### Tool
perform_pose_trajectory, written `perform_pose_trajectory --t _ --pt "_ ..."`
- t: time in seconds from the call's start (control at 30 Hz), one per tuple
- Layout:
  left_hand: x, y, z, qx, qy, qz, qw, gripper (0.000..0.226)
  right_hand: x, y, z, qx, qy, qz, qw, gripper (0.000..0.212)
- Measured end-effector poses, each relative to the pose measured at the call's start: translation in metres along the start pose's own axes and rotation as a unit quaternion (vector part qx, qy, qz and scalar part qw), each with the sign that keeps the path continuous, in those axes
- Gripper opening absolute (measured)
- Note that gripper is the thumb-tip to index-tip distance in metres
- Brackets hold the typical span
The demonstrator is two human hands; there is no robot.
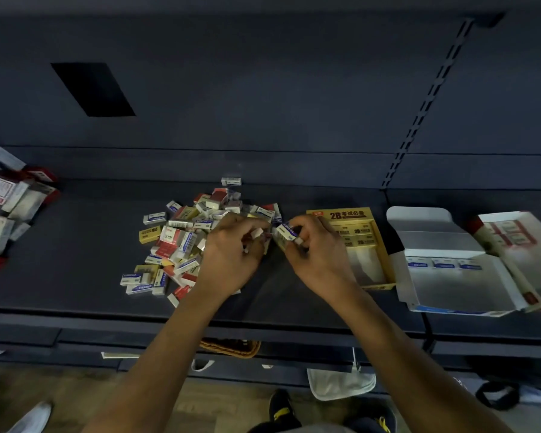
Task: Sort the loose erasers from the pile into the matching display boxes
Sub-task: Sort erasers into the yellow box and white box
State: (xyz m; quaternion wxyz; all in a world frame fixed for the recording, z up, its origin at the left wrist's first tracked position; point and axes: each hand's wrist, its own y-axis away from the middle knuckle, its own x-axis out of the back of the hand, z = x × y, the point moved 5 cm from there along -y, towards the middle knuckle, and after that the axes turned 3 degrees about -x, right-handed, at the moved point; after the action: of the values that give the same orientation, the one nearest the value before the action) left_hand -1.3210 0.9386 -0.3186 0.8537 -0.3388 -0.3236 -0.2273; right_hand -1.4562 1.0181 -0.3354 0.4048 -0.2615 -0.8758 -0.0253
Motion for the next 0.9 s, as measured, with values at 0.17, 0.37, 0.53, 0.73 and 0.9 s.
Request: perform_pose_trajectory --t 0.17,0.37,0.53,0.73,0.9 --pt "-0.015 0.0 0.012 0.079 0.121 -0.031 0.989 0.033 0.013 0.008 0.003 -0.008 -0.041 -0.006 0.999 0.036" --pt "-0.042 -0.001 0.033 0.205 0.283 -0.038 0.936 0.024 0.034 0.014 0.026 -0.009 -0.061 0.006 0.998 0.037" --pt "-0.072 -0.002 0.059 0.252 0.393 -0.063 0.882 0.014 0.056 0.022 0.045 0.015 -0.071 -0.037 0.997 0.046" --pt "-0.101 -0.007 0.089 0.262 0.397 -0.115 0.872 0.017 0.088 0.037 0.07 0.02 -0.13 -0.077 0.988 0.051" --pt "-0.123 -0.01 0.114 0.229 0.327 -0.183 0.898 0.022 0.108 0.041 0.097 0.019 -0.084 -0.06 0.994 0.042"
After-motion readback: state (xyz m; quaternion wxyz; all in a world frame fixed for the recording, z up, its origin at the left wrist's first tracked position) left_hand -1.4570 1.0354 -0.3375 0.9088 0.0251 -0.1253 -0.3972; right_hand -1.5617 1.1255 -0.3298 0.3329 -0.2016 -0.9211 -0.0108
